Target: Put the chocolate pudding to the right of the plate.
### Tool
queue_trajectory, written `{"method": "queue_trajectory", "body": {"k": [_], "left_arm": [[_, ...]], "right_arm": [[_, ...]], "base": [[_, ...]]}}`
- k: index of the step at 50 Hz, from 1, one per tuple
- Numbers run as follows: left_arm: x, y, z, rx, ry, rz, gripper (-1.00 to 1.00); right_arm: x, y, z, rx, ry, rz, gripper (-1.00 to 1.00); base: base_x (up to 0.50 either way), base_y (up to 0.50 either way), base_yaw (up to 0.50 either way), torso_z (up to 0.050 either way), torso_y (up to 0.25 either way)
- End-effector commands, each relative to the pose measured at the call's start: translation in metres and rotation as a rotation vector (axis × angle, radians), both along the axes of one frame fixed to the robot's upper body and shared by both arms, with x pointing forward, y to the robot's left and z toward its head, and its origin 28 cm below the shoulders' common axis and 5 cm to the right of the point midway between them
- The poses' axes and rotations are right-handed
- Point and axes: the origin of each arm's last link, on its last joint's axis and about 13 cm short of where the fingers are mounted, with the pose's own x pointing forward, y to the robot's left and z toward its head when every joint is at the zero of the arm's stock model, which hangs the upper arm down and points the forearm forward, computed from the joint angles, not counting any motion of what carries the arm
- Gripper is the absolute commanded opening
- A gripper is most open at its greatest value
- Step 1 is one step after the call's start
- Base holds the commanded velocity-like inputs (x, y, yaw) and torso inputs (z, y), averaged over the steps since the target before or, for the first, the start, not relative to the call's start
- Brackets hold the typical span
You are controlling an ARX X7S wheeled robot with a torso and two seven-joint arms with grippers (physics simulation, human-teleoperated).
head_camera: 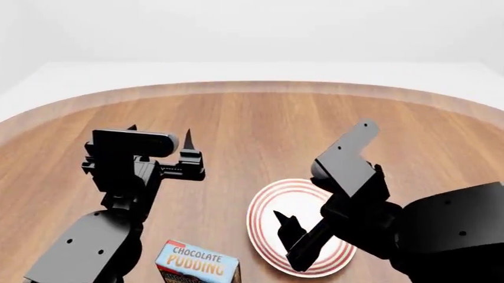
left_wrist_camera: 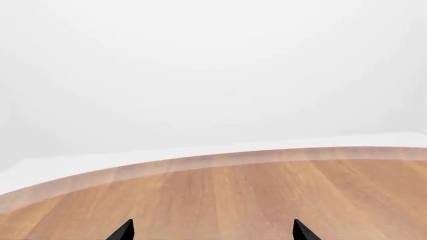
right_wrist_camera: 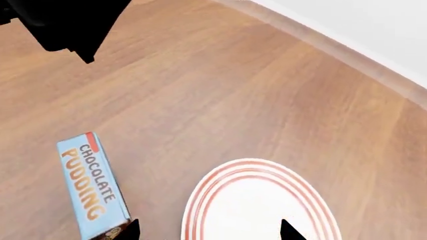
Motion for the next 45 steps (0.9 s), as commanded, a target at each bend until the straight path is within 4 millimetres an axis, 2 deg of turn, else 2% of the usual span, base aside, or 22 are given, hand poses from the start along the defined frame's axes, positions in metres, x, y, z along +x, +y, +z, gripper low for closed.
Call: {"method": "queue_trajectory", "body": {"k": [1,19,29,45], "left_arm": [[0.001,0.001,-0.001,0.003,0.005,0.002,1.0],[0.002,0.0,-0.004,0.004,0.011,0.002,1.0],[0.002,0.0,-0.005,0.005,0.012,0.002,1.0],[0.003,0.001,-0.005,0.005,0.014,0.005,1.0]], "right_arm": [[0.002,0.002,0.011,-0.004,0.028,0.072,1.0],[0.011,0.015,0.005,-0.001,0.068,0.159,1.0],[0.024,0.031,-0.01,0.02,0.118,0.236,1.0],[0.035,0.049,-0.022,0.045,0.176,0.316,1.0]], "base": [[0.0,0.0,0.0,0.0,0.0],[0.0,0.0,0.0,0.0,0.0],[0.0,0.0,0.0,0.0,0.0],[0.0,0.0,0.0,0.0,0.0]]}}
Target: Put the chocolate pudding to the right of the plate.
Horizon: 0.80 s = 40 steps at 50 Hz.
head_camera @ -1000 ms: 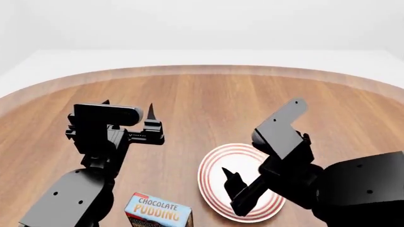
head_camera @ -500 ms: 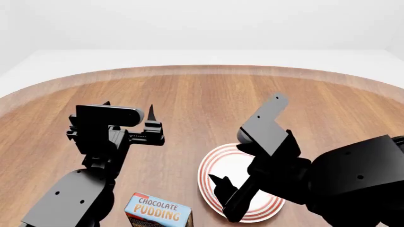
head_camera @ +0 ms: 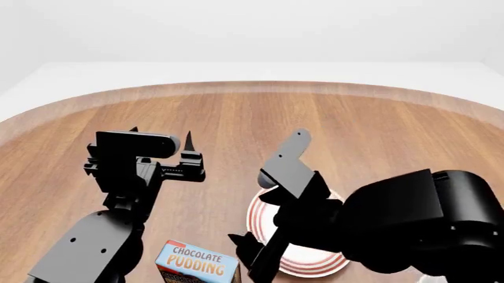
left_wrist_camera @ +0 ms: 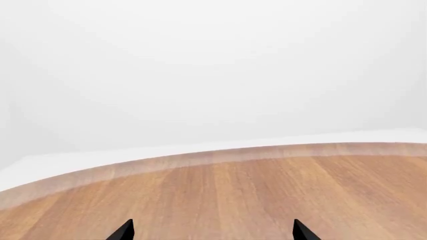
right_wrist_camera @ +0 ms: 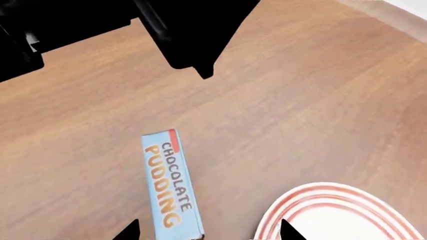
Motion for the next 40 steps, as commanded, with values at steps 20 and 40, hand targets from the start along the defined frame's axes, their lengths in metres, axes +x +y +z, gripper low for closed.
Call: {"method": "queue_trajectory", "body": {"k": [20,40], "left_arm": [[0.001,0.0,0.0,0.0,0.002,0.002,1.0],[0.001,-0.001,-0.003,0.0,0.004,-0.002,1.0]], "right_arm": [[0.017,0.015,-0.03,0.005,0.118,0.062,1.0],[0.029,0.023,-0.059,-0.058,0.214,0.081,1.0]], "base": [[0.0,0.0,0.0,0.0,0.0],[0.0,0.0,0.0,0.0,0.0]]}}
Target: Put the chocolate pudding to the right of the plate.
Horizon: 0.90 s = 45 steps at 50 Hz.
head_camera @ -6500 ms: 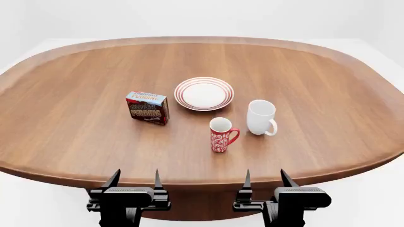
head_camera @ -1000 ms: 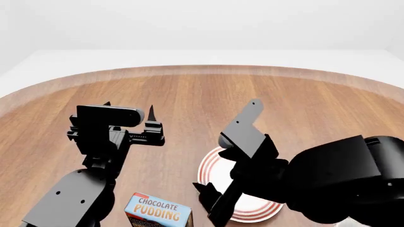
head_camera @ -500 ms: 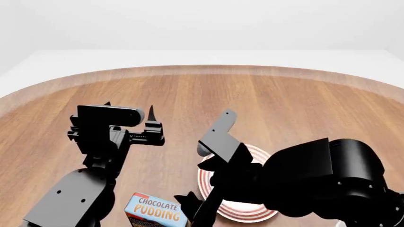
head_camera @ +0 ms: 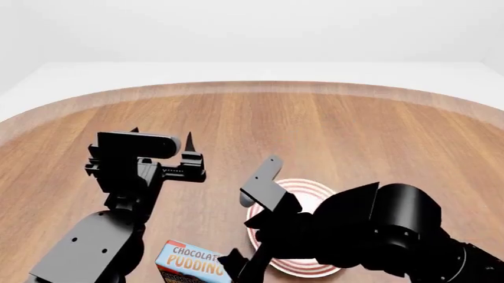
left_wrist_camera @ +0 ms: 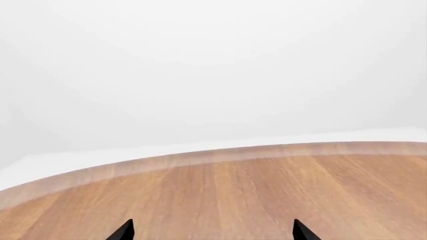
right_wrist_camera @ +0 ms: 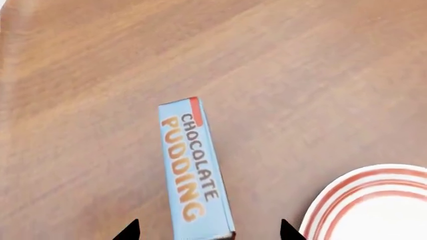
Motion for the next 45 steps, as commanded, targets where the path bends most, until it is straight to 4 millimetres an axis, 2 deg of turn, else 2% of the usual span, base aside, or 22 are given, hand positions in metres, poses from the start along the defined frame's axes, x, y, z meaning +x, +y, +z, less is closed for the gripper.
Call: {"method": "queue_trajectory", "body": {"k": [1,26,45], "left_arm": [[0.0,0.0,-0.002,-0.001,0.003,-0.002,1.0],[0.0,-0.001,-0.001,0.002,0.001,-0.005,1.0],[0.0,-0.003,-0.002,0.004,0.004,-0.011,1.0]], "right_arm": [[0.004,0.005,-0.013,-0.038,0.038,0.022,1.0],[0.018,0.014,-0.022,-0.091,0.072,0.053,1.0],[0.026,0.028,-0.047,-0.128,0.136,0.096,1.0]], "base": [[0.0,0.0,0.0,0.0,0.0],[0.0,0.0,0.0,0.0,0.0],[0.0,0.0,0.0,0.0,0.0]]}}
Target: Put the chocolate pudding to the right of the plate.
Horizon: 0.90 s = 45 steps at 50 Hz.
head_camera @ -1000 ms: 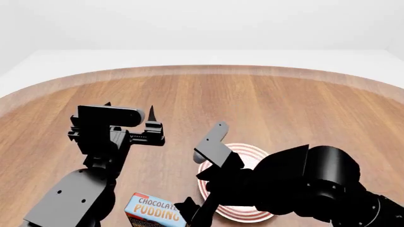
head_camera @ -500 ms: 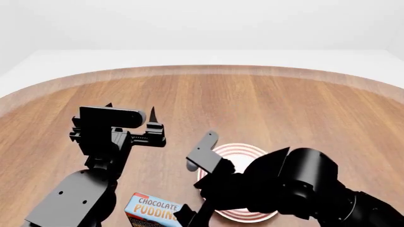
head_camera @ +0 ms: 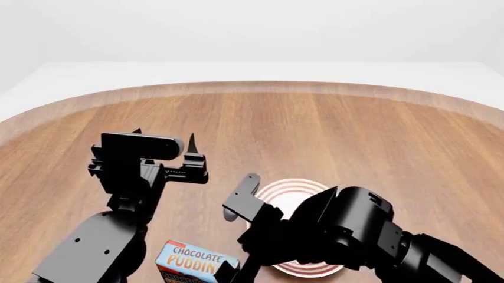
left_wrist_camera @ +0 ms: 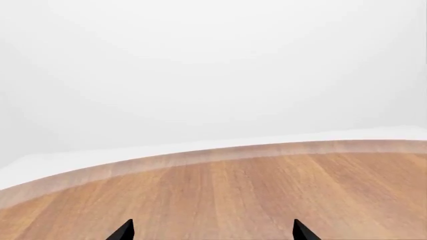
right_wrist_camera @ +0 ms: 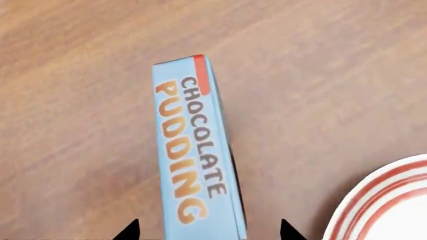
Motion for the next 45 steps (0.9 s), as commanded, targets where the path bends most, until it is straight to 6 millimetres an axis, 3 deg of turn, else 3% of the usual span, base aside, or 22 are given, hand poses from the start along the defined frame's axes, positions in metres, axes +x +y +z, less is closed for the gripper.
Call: {"method": "queue_trajectory", "body": {"k": [1,45], "left_arm": [[0.0,-0.001,-0.001,0.001,0.002,-0.002,1.0],[-0.001,0.0,-0.005,-0.006,0.008,-0.004,1.0]], "right_arm": [[0.005,0.007,-0.015,-0.025,0.036,0.025,1.0],[0.004,0.008,-0.052,-0.098,0.134,0.019,1.0]], "base": [[0.0,0.0,0.0,0.0,0.0],[0.0,0.0,0.0,0.0,0.0]]}}
